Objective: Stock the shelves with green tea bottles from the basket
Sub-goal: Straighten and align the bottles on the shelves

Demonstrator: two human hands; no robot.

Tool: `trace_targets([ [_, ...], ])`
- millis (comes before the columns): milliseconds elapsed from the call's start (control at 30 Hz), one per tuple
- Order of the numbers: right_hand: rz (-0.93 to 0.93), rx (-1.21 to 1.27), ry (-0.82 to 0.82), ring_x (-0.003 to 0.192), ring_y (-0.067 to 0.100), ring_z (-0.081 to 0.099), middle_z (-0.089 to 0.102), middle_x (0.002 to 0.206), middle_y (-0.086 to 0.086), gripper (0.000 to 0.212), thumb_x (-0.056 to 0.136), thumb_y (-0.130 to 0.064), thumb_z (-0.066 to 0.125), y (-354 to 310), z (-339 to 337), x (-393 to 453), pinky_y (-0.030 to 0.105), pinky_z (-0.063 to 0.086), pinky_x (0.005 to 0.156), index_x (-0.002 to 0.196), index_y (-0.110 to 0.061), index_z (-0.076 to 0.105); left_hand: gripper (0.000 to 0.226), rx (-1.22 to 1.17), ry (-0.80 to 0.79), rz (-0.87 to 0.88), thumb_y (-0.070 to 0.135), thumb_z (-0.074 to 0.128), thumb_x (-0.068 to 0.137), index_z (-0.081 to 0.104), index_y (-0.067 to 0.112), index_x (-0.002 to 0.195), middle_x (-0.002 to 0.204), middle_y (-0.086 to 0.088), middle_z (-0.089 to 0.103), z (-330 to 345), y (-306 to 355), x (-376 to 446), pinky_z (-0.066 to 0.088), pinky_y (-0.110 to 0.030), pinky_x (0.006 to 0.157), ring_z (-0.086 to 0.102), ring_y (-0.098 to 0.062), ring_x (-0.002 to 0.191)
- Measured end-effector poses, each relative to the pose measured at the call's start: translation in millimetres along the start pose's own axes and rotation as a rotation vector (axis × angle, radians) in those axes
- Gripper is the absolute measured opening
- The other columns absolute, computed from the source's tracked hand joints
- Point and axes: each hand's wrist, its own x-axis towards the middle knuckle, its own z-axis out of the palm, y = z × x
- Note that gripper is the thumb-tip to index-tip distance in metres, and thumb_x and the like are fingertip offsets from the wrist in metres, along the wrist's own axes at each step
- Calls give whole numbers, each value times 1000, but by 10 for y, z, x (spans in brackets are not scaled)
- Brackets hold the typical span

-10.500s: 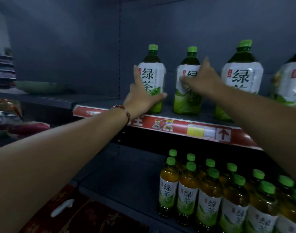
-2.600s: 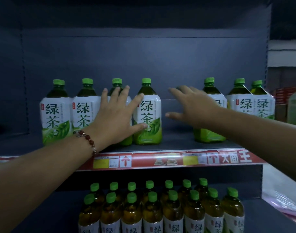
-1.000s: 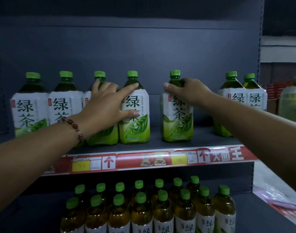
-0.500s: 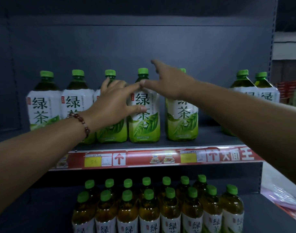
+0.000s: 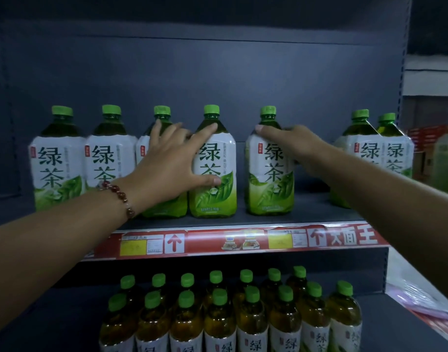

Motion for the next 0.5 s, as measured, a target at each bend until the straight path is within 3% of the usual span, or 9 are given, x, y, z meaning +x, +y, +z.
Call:
trace_targets([
  [67, -66, 19, 36, 89, 23, 74, 77, 94, 2, 73, 59, -75, 68, 43, 58, 34, 42, 57, 90, 96, -13, 75, 107, 1, -1, -9, 81, 54, 71, 3, 42, 156, 149, -8, 39, -4, 5, 6, -8, -49, 121, 17, -28, 148],
  [167, -101, 17, 33, 84, 20, 74, 77, 91, 0, 70, 61, -76, 66, 15, 139, 18, 43, 57, 91, 92, -14, 75, 106, 2, -8, -10, 81, 54, 71, 3, 42, 156, 150, -8, 39, -13, 10, 2, -8, -49, 121, 17, -28, 148],
  [267, -128, -19, 42, 87, 21, 73, 76, 94, 1, 65, 69, -75, 63, 9, 216, 23, 43, 56, 91, 93, -16, 74, 106, 3, -13, -14, 82, 53, 71, 2, 42, 156, 151, -8, 38, -19, 10, -13, -8, -49, 121, 17, -28, 148],
  [500, -151, -49, 66, 97, 22, 69, 73, 106, 1, 93, 52, -90, 47, 2, 231, -40, 44, 53, 94, 109, -19, 67, 106, 47, -19, -25, 82, 50, 72, 2, 40, 156, 151, -10, 37, -31, 43, -18, -7, -49, 121, 16, -29, 148],
])
